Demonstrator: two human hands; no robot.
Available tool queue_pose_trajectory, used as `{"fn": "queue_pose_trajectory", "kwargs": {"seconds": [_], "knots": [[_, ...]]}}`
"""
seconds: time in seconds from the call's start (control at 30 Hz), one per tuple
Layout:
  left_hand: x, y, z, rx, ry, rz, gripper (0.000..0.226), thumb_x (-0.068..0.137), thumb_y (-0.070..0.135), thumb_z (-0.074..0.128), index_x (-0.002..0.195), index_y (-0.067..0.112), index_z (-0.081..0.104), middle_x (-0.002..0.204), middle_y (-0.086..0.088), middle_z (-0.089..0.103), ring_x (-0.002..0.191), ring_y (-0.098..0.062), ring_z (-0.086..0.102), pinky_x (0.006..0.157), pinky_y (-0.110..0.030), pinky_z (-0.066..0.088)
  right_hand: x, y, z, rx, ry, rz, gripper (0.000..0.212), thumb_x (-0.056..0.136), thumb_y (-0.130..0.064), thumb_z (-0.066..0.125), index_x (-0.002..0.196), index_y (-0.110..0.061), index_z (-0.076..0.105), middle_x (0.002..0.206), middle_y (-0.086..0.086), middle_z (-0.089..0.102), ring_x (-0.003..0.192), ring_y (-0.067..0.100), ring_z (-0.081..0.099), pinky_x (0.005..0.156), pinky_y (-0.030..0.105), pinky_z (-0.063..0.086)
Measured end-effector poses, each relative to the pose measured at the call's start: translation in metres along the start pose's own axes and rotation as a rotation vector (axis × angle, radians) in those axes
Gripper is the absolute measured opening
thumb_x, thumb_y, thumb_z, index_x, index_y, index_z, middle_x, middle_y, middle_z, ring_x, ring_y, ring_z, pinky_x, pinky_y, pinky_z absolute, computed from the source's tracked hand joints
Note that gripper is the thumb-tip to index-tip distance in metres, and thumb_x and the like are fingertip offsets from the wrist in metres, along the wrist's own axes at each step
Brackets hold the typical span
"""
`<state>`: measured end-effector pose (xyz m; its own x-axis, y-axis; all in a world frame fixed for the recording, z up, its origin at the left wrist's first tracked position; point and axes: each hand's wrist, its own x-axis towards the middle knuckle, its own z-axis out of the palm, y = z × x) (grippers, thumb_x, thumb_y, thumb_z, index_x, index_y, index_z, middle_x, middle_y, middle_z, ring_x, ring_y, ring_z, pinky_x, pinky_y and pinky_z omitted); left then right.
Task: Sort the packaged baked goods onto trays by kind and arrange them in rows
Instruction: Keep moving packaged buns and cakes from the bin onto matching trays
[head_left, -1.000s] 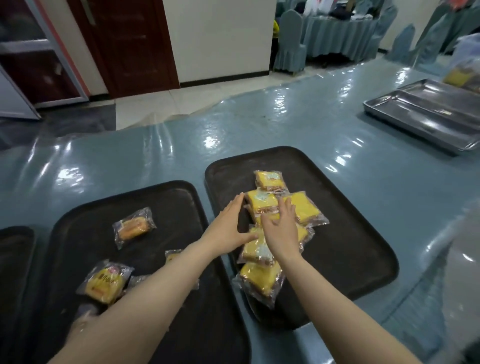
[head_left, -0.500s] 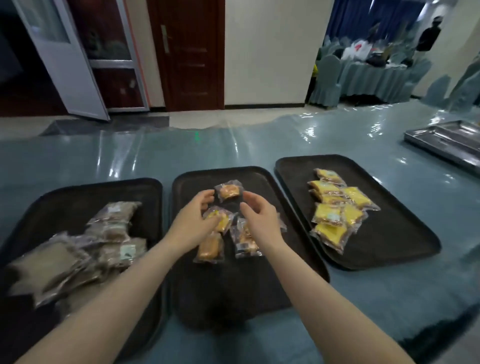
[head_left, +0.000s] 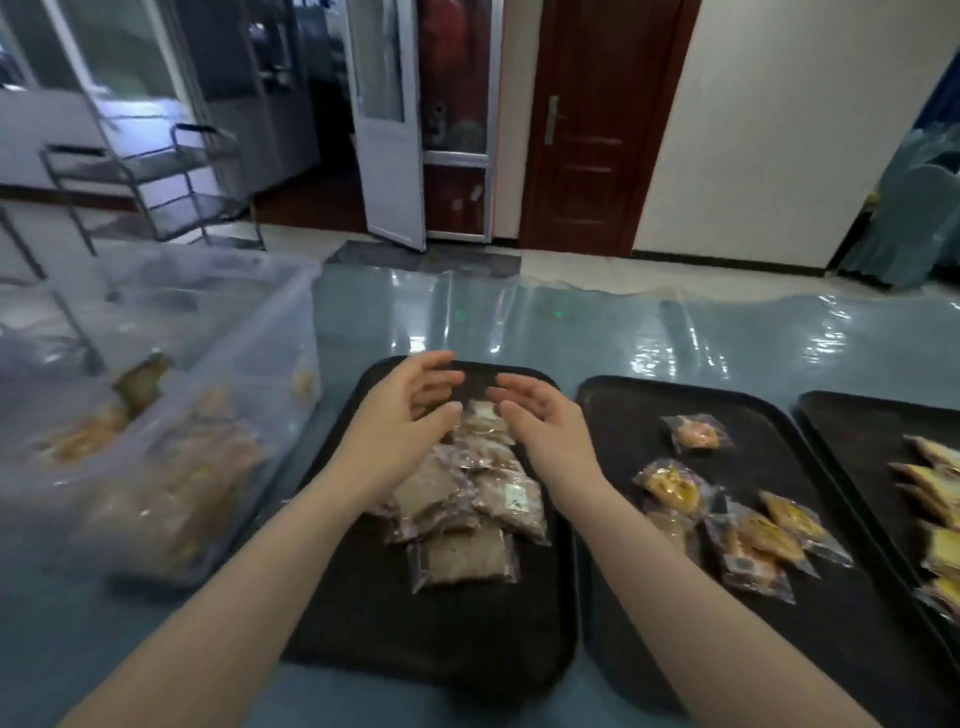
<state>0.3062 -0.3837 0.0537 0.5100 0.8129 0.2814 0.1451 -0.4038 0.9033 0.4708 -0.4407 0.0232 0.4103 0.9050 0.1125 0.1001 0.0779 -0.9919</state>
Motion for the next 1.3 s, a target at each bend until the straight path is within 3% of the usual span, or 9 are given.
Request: {"fn": "queue_pose_trajectory", "kwargs": {"seconds": [0.17, 0.33, 0.57, 0.67, 0.83, 0.97, 1.07, 1.2, 1.3], "knots": [[-0.008, -0.005, -0.088, 0.025, 0.146, 0.013, 0.045, 0.087, 0.001, 0.060, 0.113, 0.037, 0.051, 0.112, 0.011, 0.063, 0.108, -0.003, 0.060, 0.096, -0.025, 0.046, 0.018, -0.010, 0.089, 0.028, -0.150, -0.029, 0.028, 0.090, -0.004, 0.059, 0.103, -0.028, 0.064, 0.098, -0.010, 0.072, 0.094, 0.001, 0.066, 0.078, 0.015, 0.051], [-0.006, -0.022, -0.186, 0.083, 0.216, 0.023, 0.043, 0.088, 0.006, 0.061, 0.118, 0.035, 0.051, 0.114, 0.011, 0.064, 0.109, -0.001, 0.058, 0.097, -0.025, 0.045, 0.039, -0.024, 0.169, 0.022, -0.248, -0.038, 0.027, 0.091, -0.005, 0.059, 0.101, -0.029, 0.065, 0.101, -0.009, 0.072, 0.099, 0.005, 0.066, 0.084, 0.021, 0.049], [0.002, -0.070, -0.313, 0.152, 0.141, -0.028, 0.043, 0.089, 0.006, 0.060, 0.126, 0.026, 0.051, 0.115, 0.010, 0.062, 0.110, -0.004, 0.058, 0.096, -0.027, 0.045, 0.058, -0.044, 0.285, 0.065, -0.233, -0.098, 0.029, 0.090, 0.001, 0.057, 0.103, -0.024, 0.065, 0.098, -0.004, 0.072, 0.092, 0.011, 0.067, 0.072, 0.020, 0.052], [0.008, -0.096, -0.368, 0.261, 0.089, -0.035, 0.042, 0.089, 0.011, 0.061, 0.126, 0.028, 0.050, 0.119, 0.009, 0.061, 0.112, -0.005, 0.056, 0.101, -0.032, 0.043, 0.067, -0.051, 0.324, 0.019, -0.238, -0.126, 0.029, 0.090, -0.001, 0.058, 0.103, -0.025, 0.065, 0.098, -0.005, 0.072, 0.092, 0.008, 0.067, 0.075, 0.019, 0.052], [0.018, -0.141, -0.444, 0.736, 0.019, -0.061, 0.048, 0.088, 0.020, 0.063, 0.134, 0.019, 0.048, 0.131, 0.001, 0.057, 0.116, -0.010, 0.051, 0.093, -0.024, 0.035, 0.079, -0.053, 0.359, -0.410, -0.332, -0.089, 0.019, 0.089, -0.019, 0.064, 0.098, -0.036, 0.062, 0.100, -0.010, 0.069, 0.096, 0.004, 0.064, 0.089, 0.026, 0.051], [0.020, -0.166, -0.468, 0.918, -0.113, -0.091, 0.058, 0.087, 0.027, 0.063, 0.140, 0.023, 0.040, 0.143, 0.000, 0.046, 0.129, -0.021, 0.043, 0.100, -0.031, 0.032, 0.093, -0.061, 0.380, -0.699, -0.516, 0.012, 0.028, 0.088, -0.032, 0.065, 0.115, -0.030, 0.059, 0.100, -0.015, 0.061, 0.098, 0.003, 0.060, 0.085, 0.023, 0.049], [0.017, -0.180, -0.475, 1.051, -0.169, -0.133, 0.062, 0.088, 0.036, 0.060, 0.144, 0.027, 0.033, 0.148, -0.003, 0.038, 0.137, -0.025, 0.029, 0.110, -0.035, 0.018, 0.106, -0.055, 0.412, -0.927, -0.634, 0.024, 0.039, 0.086, -0.037, 0.064, 0.122, -0.023, 0.058, 0.104, -0.008, 0.061, 0.094, 0.011, 0.060, 0.079, 0.025, 0.049], [0.016, -0.187, -0.476, 1.037, -0.163, -0.131, 0.061, 0.089, 0.040, 0.057, 0.144, 0.031, 0.031, 0.147, -0.003, 0.040, 0.138, -0.022, 0.031, 0.117, -0.038, 0.010, 0.121, -0.023, 0.455, -1.278, -0.910, -0.024, 0.025, 0.089, -0.017, 0.058, 0.113, -0.012, 0.064, 0.109, 0.003, 0.065, 0.097, 0.022, 0.061, 0.073, 0.029, 0.048], [0.015, -0.190, -0.475, 1.076, -0.153, -0.110, 0.053, 0.089, 0.044, 0.053, 0.139, 0.034, 0.037, 0.137, 0.003, 0.054, 0.125, -0.016, 0.049, 0.117, -0.036, 0.006, 0.131, 0.015, 0.462, -1.646, -1.187, 0.058, 0.026, 0.091, -0.009, 0.054, 0.115, -0.010, 0.065, 0.114, 0.007, 0.063, 0.097, 0.023, 0.060, 0.070, 0.027, 0.046]]}}
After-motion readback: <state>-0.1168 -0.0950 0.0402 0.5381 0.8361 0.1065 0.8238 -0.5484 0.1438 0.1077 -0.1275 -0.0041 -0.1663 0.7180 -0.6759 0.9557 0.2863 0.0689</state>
